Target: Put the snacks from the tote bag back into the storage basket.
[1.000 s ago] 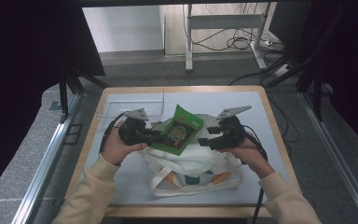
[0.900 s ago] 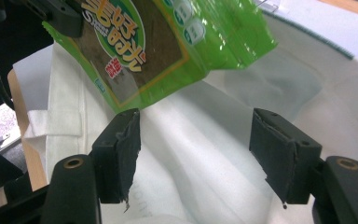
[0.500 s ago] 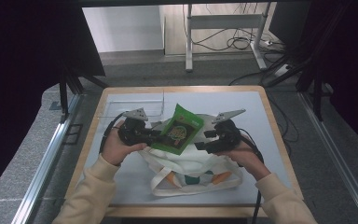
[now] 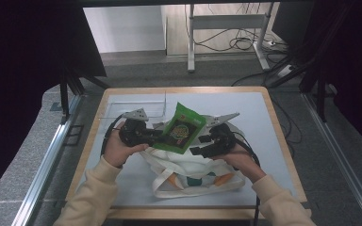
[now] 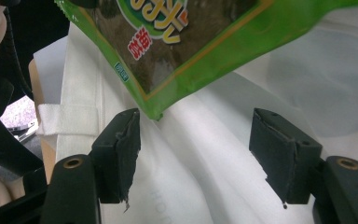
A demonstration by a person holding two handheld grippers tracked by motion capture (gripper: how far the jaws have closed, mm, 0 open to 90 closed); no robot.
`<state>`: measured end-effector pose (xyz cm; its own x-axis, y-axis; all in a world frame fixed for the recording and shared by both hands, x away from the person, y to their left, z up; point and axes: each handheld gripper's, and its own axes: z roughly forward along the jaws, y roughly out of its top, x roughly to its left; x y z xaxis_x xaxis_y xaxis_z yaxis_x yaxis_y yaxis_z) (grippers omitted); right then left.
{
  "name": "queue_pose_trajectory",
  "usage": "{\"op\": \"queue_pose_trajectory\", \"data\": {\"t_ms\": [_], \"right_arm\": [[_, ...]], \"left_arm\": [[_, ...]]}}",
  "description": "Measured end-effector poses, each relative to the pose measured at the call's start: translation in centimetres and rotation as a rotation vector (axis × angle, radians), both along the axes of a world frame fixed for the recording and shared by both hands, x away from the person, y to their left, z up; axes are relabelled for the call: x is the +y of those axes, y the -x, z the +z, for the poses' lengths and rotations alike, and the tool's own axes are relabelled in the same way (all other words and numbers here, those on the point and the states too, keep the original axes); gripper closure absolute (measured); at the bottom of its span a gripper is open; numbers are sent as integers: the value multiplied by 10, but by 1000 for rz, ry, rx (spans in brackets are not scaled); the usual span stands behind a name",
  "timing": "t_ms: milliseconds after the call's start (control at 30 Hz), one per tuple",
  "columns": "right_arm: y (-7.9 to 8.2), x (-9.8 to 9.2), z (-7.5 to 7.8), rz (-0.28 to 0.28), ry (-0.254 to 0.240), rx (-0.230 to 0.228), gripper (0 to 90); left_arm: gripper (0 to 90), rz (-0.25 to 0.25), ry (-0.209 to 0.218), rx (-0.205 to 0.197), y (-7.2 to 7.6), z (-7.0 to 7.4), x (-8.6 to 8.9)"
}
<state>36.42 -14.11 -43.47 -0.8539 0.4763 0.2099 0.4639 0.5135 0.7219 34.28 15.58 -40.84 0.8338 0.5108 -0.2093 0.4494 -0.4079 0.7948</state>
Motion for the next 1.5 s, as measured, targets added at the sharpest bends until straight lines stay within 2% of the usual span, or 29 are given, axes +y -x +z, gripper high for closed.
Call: {"op": "queue_pose_trajectory", "data": {"t_ms": [133, 433, 600, 667, 767, 900, 1033, 1133, 1200, 1267, 1367, 1500], "right_arm": [[-1, 6, -2, 14, -29, -9, 341], [-5, 27, -12, 66, -55, -24, 375], [-5, 29, -11, 86, -109, -51, 468], [-5, 28, -10, 83, -113, -69, 495], [-7, 24, -10, 57, -107, -73, 583], [-11, 17, -8, 49, -128, -63, 638], [-11, 13, -8, 61, -152, -55, 635], [-11, 13, -8, 82, -179, -34, 553], [-11, 16, -9, 90, -179, -41, 491], [-11, 18, -10, 102, -185, -34, 474], [-11, 21, -10, 119, -185, -34, 521], [-13, 18, -10, 133, -201, -18, 600]], "left_arm": [[720, -1, 6, -6, 0, 0, -1], [719, -7, 25, -25, 4, 3, 0], [718, -9, 27, -23, 3, 1, 0], [716, -7, 26, -22, 2, 0, 1], [713, 2, 17, -20, 1, -3, 1], [714, -3, 20, -13, 0, -4, 1], [716, -13, 41, -26, 1, -3, 2], [718, -24, 65, -29, 2, -2, 1], [719, -28, 61, -32, 3, 0, 0], [719, -33, 61, -36, 4, 0, -1], [718, -36, 49, -36, 4, -1, 0], [713, -40, 50, -14, 1, -2, 3]]}}
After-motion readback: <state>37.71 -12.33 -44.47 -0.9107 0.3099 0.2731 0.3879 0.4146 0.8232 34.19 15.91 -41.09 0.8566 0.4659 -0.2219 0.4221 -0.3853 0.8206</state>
